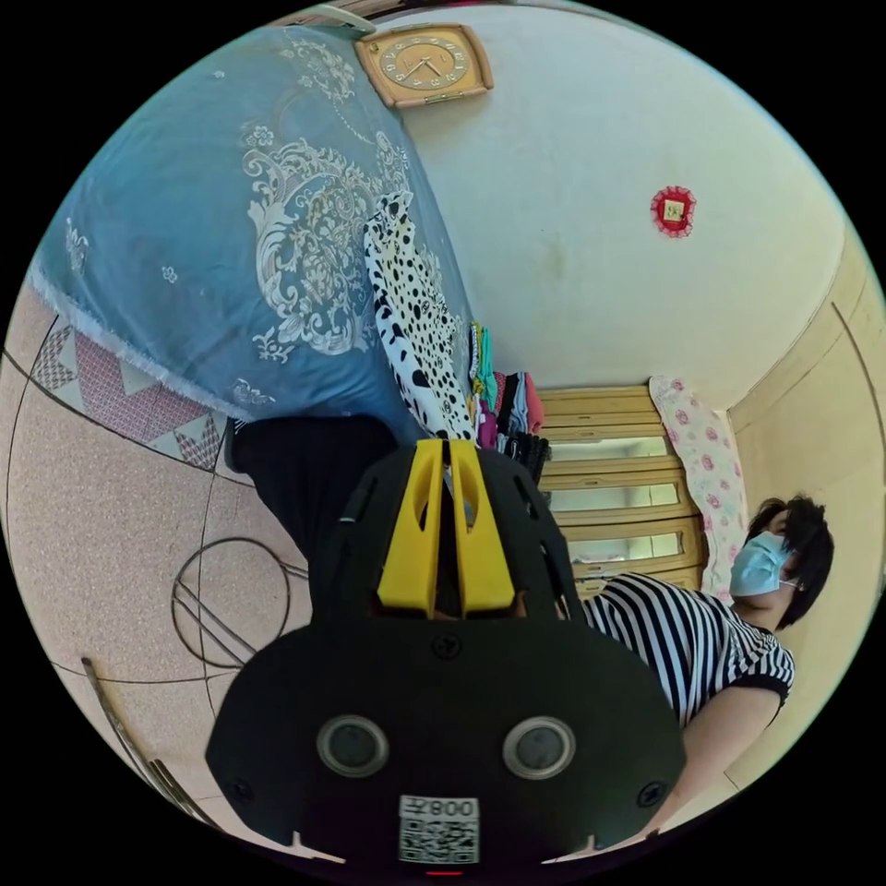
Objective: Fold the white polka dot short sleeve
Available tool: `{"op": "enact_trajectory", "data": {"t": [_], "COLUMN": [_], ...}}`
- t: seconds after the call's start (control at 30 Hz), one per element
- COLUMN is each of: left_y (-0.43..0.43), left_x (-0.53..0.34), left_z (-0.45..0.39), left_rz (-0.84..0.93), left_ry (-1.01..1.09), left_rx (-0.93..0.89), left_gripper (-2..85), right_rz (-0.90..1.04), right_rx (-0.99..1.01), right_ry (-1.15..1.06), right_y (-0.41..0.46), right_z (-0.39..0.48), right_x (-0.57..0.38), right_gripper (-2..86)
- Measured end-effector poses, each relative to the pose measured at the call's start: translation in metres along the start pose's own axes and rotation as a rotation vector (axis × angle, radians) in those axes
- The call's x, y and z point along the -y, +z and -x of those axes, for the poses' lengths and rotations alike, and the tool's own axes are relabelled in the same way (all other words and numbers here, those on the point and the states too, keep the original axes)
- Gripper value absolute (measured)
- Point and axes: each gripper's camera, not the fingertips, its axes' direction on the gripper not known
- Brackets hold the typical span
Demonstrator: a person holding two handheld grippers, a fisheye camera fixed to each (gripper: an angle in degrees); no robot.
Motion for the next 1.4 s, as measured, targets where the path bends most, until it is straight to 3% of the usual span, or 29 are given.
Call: {"op": "enact_trajectory", "data": {"t": [0.43, 0.73, 1.03, 1.4], "left_y": [-0.01, 0.001, 0.019, 0.07], "left_x": [-0.031, 0.0, 0.097, 0.285], "left_z": [-0.022, -0.026, -0.041, -0.056], "left_rz": [0.017, -0.017, -0.083, -0.109], "left_ry": [0.006, -0.002, 0.044, 0.096], "left_rx": [-0.009, -0.059, -0.125, -0.105], "left_gripper": [1.5, 1.5, 1.4, 1.5], "right_rz": [0.017, 0.001, -0.06, -0.06], "right_rx": [0.03, 0.045, 0.082, 0.032], "right_ry": [0.0, -0.017, -0.109, -0.164], "right_y": [-0.013, -0.02, -0.038, -0.028], "right_z": [-0.004, 0.002, 0.036, 0.071], "right_x": [-0.049, -0.04, 0.045, 0.245], "right_gripper": [0.7, 0.7, 0.8, 0.7]}}
